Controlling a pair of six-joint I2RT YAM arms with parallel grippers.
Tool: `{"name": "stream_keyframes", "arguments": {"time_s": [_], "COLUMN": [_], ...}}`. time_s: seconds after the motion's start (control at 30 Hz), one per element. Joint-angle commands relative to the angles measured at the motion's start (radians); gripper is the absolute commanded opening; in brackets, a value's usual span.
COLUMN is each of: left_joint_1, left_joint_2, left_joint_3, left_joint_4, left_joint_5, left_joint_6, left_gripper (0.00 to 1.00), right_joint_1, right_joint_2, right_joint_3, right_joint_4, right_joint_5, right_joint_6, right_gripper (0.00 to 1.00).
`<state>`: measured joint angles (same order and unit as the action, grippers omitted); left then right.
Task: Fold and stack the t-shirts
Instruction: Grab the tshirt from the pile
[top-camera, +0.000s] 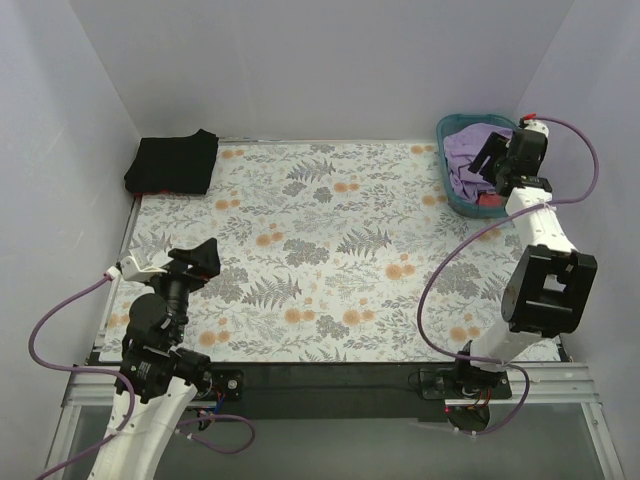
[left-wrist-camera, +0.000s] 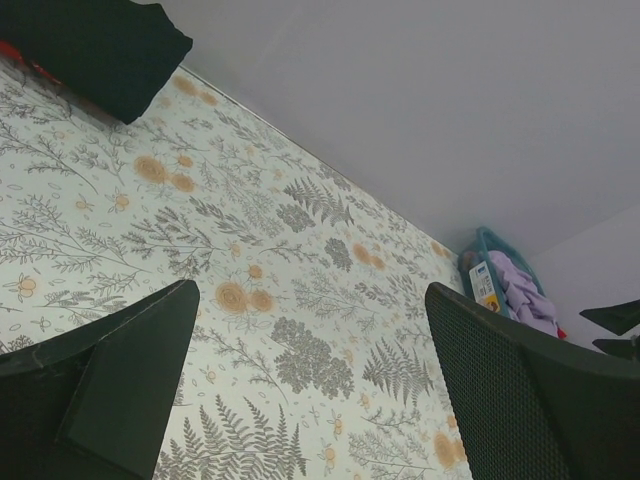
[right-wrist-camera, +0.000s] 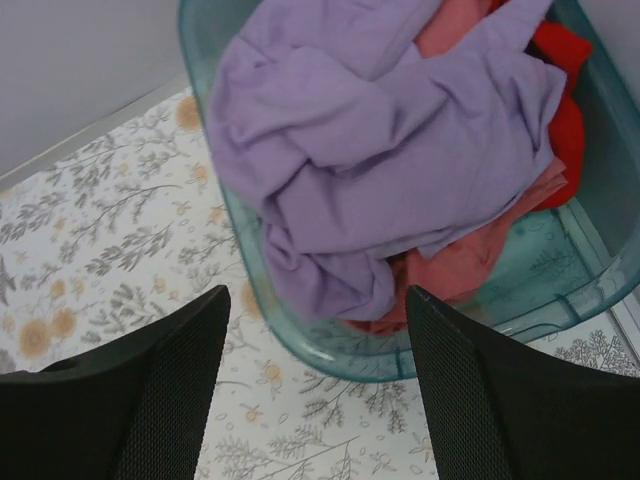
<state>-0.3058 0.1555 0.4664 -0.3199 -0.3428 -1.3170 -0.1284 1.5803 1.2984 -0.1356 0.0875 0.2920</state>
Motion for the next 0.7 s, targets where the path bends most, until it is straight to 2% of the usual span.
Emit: {"name": "stream_keyframes", "arguments": {"time_s": [0.0,0.07,0.3,0.43,0.5,0.53,0.57,0.63,0.67], "left_joint_1": [-0.004,-0.004,-0.004,-0.004,-0.004,-0.004,-0.004,-0.004,-0.004], "left_joint_2": [-0.004,0.003,0.036,0.056,0.061,0.061,0.061,0.062,0.062], "left_joint_3": [-0.011,-0.012,-0.015,-0.014,-0.015,-0.015,-0.015,-0.015,-0.015], "left_joint_4": [0.013,0.019,0.033,0.038,0.041,0.041,0.039,0.042,0.042], "left_joint_5": [0.008,0.019,0.047,0.065,0.065,0.065,0.065,0.068,0.07], "left_joint_6": [0.004,0.009,0.021,0.027,0.028,0.03,0.03,0.032,0.032], "left_gripper": [0.96,0.96,0.95,0.95,0.95,0.94,0.95,0.94,0.94], "right_joint_1": [-0.074,-0.1,-0.108,-0.108,-0.108,-0.108,-0.109,-0.109,-0.108], "right_joint_2": [0.091,0.135,0.3,0.331,0.331,0.331,0.328,0.317,0.311], "right_joint_3": [0.053,0.058,0.104,0.11,0.114,0.116,0.117,0.119,0.119], "right_joint_4": [0.097,0.16,0.218,0.261,0.268,0.269,0.271,0.272,0.272], "right_joint_5": [-0.063,-0.13,-0.155,-0.184,-0.183,-0.183,-0.186,-0.186,-0.186], "right_joint_6": [0.11,0.13,0.196,0.214,0.213,0.205,0.188,0.173,0.159], "right_gripper": [0.76,0.74,0.7,0.66,0.61,0.57,0.41,0.23,0.08]}}
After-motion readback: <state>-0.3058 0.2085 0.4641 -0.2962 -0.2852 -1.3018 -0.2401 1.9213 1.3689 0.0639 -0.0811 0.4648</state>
